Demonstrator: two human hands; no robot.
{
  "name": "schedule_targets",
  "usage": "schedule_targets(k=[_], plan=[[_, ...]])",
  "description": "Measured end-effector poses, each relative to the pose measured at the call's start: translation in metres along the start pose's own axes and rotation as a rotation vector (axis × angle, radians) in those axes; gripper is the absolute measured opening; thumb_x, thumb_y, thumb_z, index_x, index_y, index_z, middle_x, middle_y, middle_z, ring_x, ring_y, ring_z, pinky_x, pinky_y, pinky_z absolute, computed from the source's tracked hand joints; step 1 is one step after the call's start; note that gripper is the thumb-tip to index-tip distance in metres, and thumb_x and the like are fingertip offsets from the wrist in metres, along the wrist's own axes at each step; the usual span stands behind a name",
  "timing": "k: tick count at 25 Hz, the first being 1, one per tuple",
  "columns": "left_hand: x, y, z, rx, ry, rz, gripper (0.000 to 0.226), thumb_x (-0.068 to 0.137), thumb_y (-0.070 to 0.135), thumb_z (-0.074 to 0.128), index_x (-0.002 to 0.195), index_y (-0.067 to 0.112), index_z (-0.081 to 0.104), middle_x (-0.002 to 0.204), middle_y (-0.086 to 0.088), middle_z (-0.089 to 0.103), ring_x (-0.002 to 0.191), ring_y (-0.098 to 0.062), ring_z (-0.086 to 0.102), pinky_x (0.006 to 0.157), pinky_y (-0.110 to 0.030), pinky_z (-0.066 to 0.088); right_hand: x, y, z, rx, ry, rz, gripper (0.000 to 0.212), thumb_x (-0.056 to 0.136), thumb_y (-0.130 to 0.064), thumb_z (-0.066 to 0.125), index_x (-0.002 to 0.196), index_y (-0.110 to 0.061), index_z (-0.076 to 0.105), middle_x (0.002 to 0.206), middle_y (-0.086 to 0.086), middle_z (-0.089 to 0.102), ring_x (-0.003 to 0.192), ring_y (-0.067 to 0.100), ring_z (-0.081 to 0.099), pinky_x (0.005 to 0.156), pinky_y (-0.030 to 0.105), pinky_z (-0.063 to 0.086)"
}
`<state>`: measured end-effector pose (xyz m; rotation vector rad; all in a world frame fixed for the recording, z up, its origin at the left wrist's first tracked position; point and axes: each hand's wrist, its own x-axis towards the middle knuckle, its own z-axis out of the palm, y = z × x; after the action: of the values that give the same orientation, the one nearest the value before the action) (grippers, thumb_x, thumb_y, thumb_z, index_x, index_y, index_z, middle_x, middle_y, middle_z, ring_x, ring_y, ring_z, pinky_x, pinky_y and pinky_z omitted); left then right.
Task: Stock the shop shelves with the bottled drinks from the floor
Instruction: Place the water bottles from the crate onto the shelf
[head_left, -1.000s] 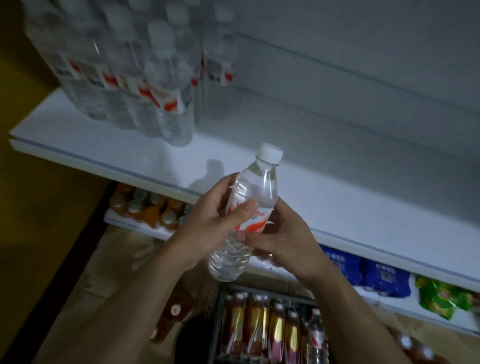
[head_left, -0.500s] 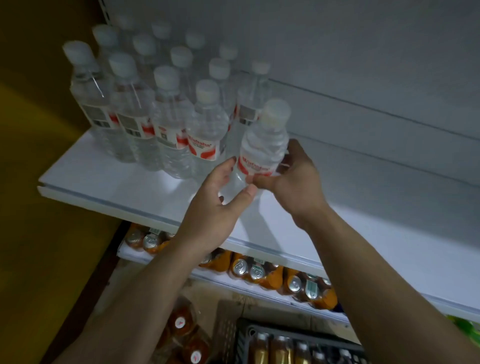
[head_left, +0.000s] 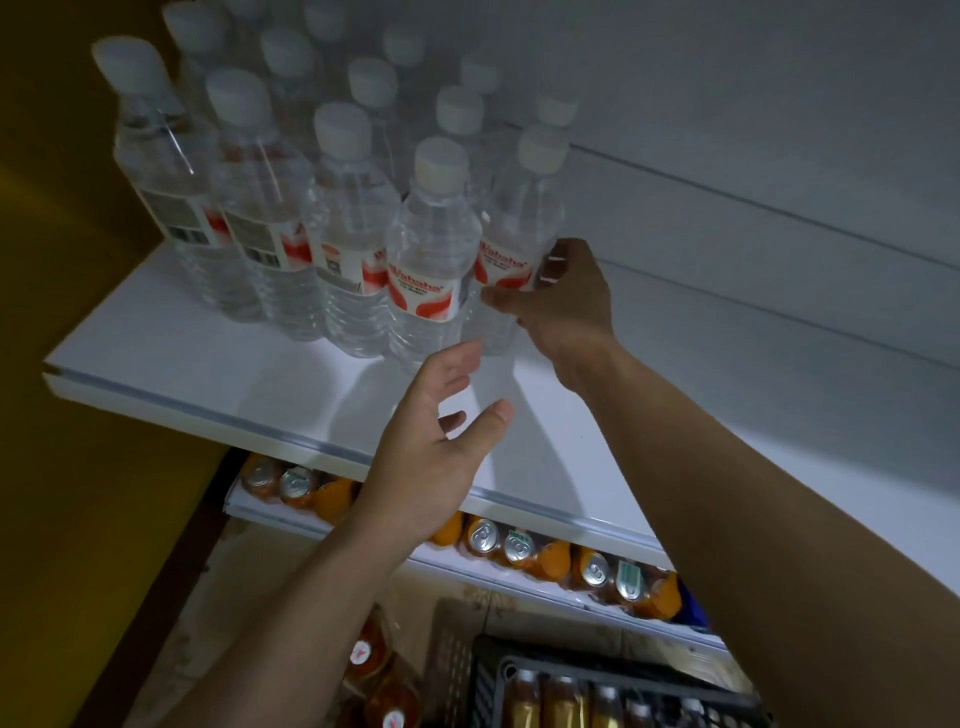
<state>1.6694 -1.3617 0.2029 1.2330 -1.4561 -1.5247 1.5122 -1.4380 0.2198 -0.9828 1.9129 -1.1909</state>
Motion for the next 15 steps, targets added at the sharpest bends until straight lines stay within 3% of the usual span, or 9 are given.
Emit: schedule_targets(k=[2, 5, 7, 9, 11, 13, 15], plan=[[-0.003, -0.007, 0.004, 0.024, 0.008, -0.034, 0.043, 0.09, 0.025, 0.065, 0.126, 0.042, 0.049, 0.125, 0.029, 0.051, 0.12, 0.009, 0.045, 0.102, -0.022, 0.04, -0.002, 0.0, -0.002, -0.047, -0.055, 0.004, 0.066, 0.065, -0.013, 0.09, 0.116, -0.018, 0.049, 0.104, -0.008, 0.062, 0.1, 0.016, 0.064, 0.088, 0.029, 0.055], [-0.01, -0.017, 0.015, 0.09, 0.024, -0.075, 0.042, 0.09, 0.025, 0.066, 0.126, 0.041, 0.05, 0.124, 0.023, 0.054, 0.117, 0.002, 0.049, 0.096, -0.019, 0.041, -0.011, 0.005, -0.011, -0.016, -0.177, 0.052, 0.084, 0.069, -0.006, 0.087, 0.136, -0.014, 0.038, 0.113, -0.004, 0.055, 0.11, 0.019, 0.057, 0.096, 0.032, 0.051], [-0.02, -0.021, 0.026, 0.139, 0.055, -0.052, 0.043, 0.09, 0.02, 0.067, 0.125, 0.04, 0.052, 0.126, 0.02, 0.055, 0.116, 0.0, 0.052, 0.094, -0.018, 0.043, -0.035, 0.013, -0.026, 0.017, -0.147, 0.037, 0.088, 0.074, -0.007, 0.084, 0.145, -0.016, 0.033, 0.127, 0.001, 0.053, 0.113, 0.017, 0.053, 0.098, 0.032, 0.049], [-0.037, -0.024, 0.046, 0.171, 0.069, -0.024, 0.045, 0.09, 0.014, 0.067, 0.124, 0.04, 0.053, 0.125, 0.021, 0.056, 0.114, 0.005, 0.052, 0.094, -0.015, 0.045, -0.077, 0.036, -0.055, 0.085, -0.038, -0.021, 0.073, 0.08, -0.01, 0.079, 0.142, -0.019, 0.04, 0.128, 0.0, 0.058, 0.11, 0.012, 0.06, 0.093, 0.027, 0.053], [-0.057, -0.032, 0.07, 0.201, 0.037, -0.005, 0.046, 0.089, 0.012, 0.068, 0.123, 0.039, 0.053, 0.121, 0.023, 0.057, 0.114, 0.008, 0.052, 0.092, -0.013, 0.046, -0.129, 0.068, -0.095, 0.152, 0.095, -0.02, 0.045, 0.086, -0.014, 0.073, 0.126, -0.022, 0.053, 0.111, -0.005, 0.066, 0.094, 0.009, 0.068, 0.079, 0.026, 0.058], [-0.078, -0.044, 0.104, 0.201, -0.027, -0.001, 0.045, 0.088, 0.011, 0.069, 0.122, 0.035, 0.053, 0.12, 0.019, 0.059, 0.115, 0.005, 0.053, 0.092, -0.015, 0.046, -0.18, 0.112, -0.138, 0.21, 0.22, 0.077, 0.018, 0.091, -0.018, 0.068, 0.107, -0.017, 0.061, 0.094, 0.001, 0.07, 0.08, 0.015, 0.07, 0.065, 0.031, 0.06], [-0.104, -0.061, 0.144, 0.215, -0.091, 0.01, 0.045, 0.088, 0.01, 0.069, 0.123, 0.032, 0.051, 0.121, 0.013, 0.059, 0.116, 0.002, 0.054, 0.093, -0.013, 0.045, -0.225, 0.165, -0.177, 0.202, 0.296, 0.207, 0.009, 0.093, -0.019, 0.064, 0.094, -0.01, 0.063, 0.082, 0.007, 0.07, 0.068, 0.02, 0.068, 0.056, 0.033, 0.056]])
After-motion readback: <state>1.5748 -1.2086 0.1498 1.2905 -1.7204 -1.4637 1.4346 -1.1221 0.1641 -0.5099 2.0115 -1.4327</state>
